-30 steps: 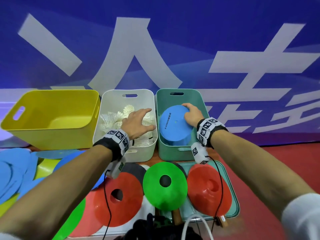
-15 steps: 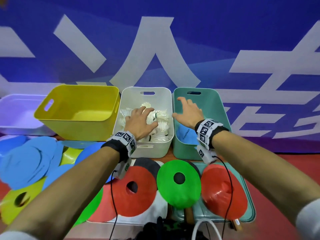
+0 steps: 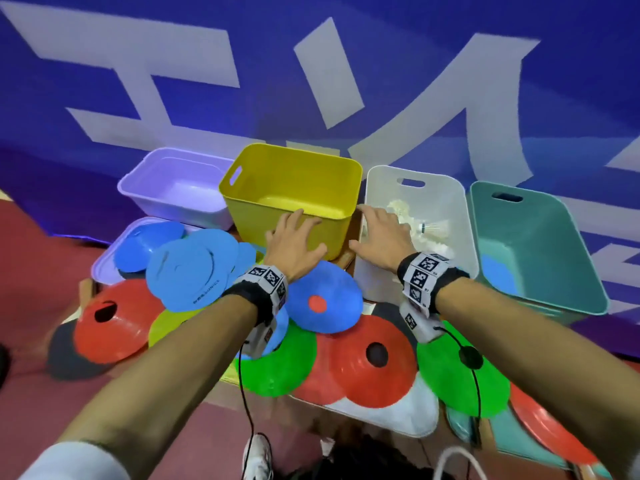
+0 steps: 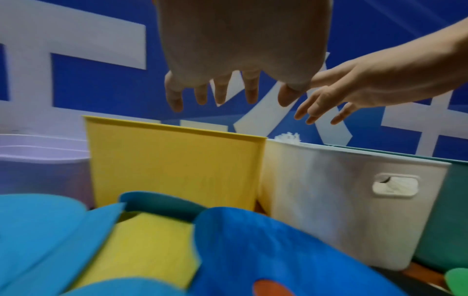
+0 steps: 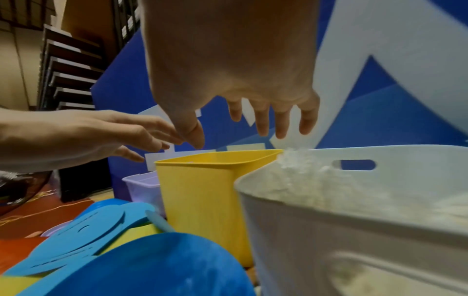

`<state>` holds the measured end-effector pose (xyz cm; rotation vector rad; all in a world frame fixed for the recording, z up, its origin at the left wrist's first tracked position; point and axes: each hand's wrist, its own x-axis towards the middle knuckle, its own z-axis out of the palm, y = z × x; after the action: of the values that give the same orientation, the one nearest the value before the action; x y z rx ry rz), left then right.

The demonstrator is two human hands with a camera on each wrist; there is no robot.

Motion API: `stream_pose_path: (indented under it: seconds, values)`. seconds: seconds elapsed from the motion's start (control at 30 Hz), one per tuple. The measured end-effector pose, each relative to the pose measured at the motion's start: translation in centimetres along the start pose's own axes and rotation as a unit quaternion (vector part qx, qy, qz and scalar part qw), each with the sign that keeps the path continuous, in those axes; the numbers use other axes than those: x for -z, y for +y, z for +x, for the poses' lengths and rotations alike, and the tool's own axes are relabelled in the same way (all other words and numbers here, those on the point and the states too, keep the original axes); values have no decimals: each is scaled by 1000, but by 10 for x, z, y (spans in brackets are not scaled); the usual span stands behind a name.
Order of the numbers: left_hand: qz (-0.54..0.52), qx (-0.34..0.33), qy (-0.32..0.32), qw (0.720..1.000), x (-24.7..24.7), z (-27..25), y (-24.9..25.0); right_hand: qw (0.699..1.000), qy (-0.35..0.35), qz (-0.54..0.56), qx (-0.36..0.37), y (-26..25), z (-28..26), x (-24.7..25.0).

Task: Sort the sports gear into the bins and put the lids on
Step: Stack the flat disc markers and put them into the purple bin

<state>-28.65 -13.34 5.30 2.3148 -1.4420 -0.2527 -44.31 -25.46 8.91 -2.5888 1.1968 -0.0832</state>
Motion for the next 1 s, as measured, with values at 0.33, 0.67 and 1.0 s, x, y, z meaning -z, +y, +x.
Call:
stream_pose_path:
  seconds: [0.33,0.67,1.0]
  values:
    - [-13,20,-5,1000,44,-36,-153,990,12,-14,142,-139,9,-68]
    - [-21,28,-60,998,37,-54,-200,993,-102,-23,52,-157,6,-114]
    - [-31,34,-98,994,25,-42,-212,979,-181,-85,28,-150,35,-129]
